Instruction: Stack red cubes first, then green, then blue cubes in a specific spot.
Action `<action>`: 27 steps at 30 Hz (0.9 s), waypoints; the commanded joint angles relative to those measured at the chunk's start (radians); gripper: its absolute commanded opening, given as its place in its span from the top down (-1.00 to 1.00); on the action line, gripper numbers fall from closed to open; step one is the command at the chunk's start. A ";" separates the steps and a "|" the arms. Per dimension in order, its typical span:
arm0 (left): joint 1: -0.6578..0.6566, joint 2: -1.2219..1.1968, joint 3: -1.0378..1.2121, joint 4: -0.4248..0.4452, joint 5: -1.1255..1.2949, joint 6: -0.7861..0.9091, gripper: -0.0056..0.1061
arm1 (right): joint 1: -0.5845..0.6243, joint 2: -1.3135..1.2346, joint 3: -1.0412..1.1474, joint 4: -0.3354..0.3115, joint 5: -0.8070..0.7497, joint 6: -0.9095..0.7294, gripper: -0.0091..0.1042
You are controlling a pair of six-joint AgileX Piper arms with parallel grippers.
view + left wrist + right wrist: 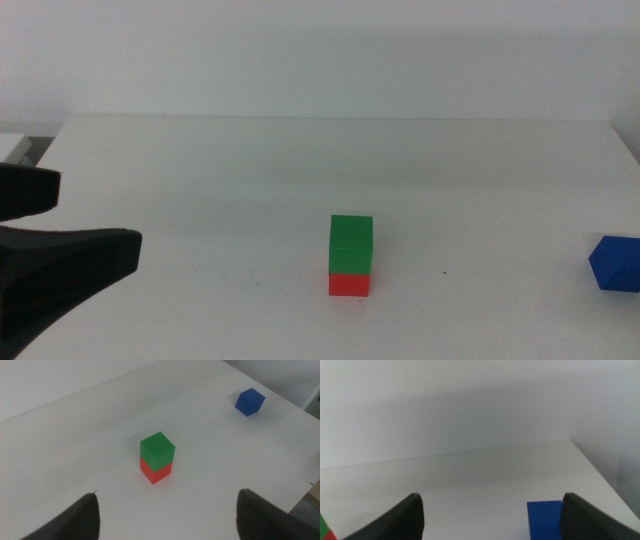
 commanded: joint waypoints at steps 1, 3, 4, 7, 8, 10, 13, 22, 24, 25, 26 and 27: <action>0.001 -0.004 0.005 -0.004 -0.014 -0.004 -0.78 | -0.002 0.076 -0.103 -0.003 0.057 0.012 -0.80; 0.001 -0.004 0.005 -0.001 -0.013 -0.004 -0.78 | -0.002 0.186 -0.204 -0.003 0.138 0.028 -0.80; 0.001 -0.004 0.005 -0.001 -0.013 -0.004 -0.78 | -0.002 0.280 -0.275 -0.002 0.210 0.046 -0.80; 0.001 -0.004 0.005 -0.001 -0.013 -0.004 -0.78 | -0.002 0.481 -0.473 0.001 0.515 0.054 -0.80; 0.001 -0.004 0.005 -0.001 -0.013 -0.004 -0.78 | -0.002 0.541 -0.534 -0.007 0.590 0.054 -0.80; 0.001 -0.004 0.005 -0.001 -0.013 -0.004 -0.78 | -0.002 0.642 -0.627 -0.033 0.726 0.054 -0.80; 0.001 -0.004 0.005 -0.001 -0.013 -0.004 -0.78 | -0.002 0.752 -0.706 -0.033 0.805 0.054 -0.80; 0.001 -0.004 0.005 0.011 -0.013 -0.004 -0.78 | -0.002 0.919 -0.751 -0.021 0.723 0.066 -0.80; 0.001 -0.004 0.005 0.022 -0.013 -0.004 -0.78 | -0.002 0.936 -0.757 -0.021 0.700 0.066 -0.80; 0.001 -0.004 0.005 0.022 -0.013 -0.004 -0.78 | -0.003 0.951 -0.766 -0.033 0.696 0.053 -0.80; 0.001 -0.004 0.005 0.022 -0.013 -0.004 -0.78 | -0.003 0.972 -0.778 -0.058 0.696 0.042 -0.80; 0.001 -0.004 0.005 0.022 -0.013 -0.004 -0.78 | -0.004 0.995 -0.792 -0.075 0.702 0.034 -0.80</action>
